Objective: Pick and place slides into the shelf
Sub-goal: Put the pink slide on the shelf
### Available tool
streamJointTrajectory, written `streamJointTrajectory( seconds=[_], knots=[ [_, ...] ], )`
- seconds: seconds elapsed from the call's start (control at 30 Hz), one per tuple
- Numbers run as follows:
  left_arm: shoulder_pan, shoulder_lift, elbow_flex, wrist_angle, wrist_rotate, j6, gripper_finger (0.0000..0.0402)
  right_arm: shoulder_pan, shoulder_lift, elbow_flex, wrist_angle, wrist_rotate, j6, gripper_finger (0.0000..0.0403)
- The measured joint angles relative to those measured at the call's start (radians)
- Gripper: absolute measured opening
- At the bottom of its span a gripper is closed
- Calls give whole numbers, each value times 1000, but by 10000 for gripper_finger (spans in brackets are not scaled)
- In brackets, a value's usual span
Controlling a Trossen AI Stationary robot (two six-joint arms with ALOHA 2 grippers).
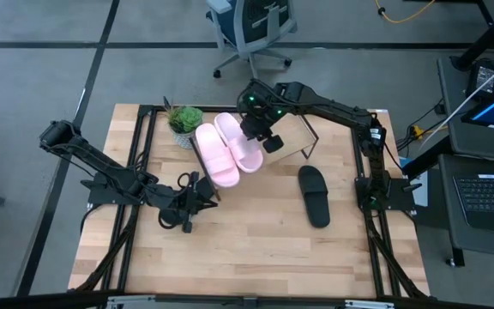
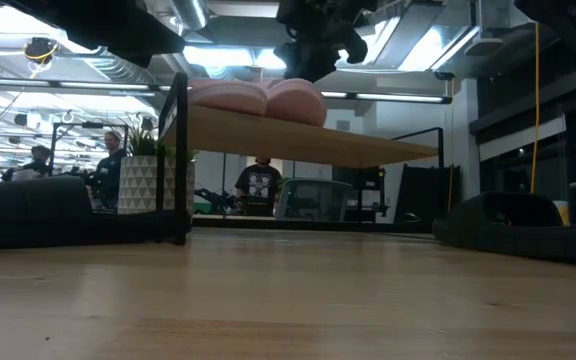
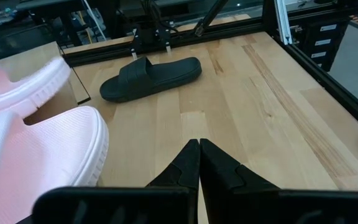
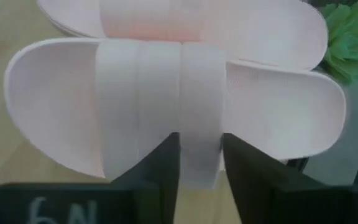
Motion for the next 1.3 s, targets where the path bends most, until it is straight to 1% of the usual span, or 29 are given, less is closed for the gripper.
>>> streamJointTrajectory(
  seconds=[0.13, 0.27, 0.5, 0.7, 0.9, 1.0, 1.2, 1.3],
  knots=[
    [0, 0, 0, 0, 0, 0, 5, 1, 0, 0, 7, 24, 1, 161],
    [0, 0, 0, 0, 0, 0, 5, 1, 0, 0, 7, 91, 0, 184],
    [0, 0, 0, -1, 0, 0, 5, 1, 1, 28, -2, 198, -1, 188],
    [0, 0, 0, -1, 0, 0, 5, 18, 1, 89, -31, 208, 14, 188],
    [0, 0, 0, -1, 0, 0, 5, 53, 1, 182, -120, 229, 154, 188],
    [0, 0, 0, -13, 0, 5, 5, 69, 0, 221, -160, 240, 254, 188],
    [0, 0, 0, -20, 0, 13, 5, 83, 0, 230, -256, 239, 390, 188],
    [0, 0, 0, -20, 0, 2, 5, 90, 0, 213, -290, 239, 426, 188]
  ],
)
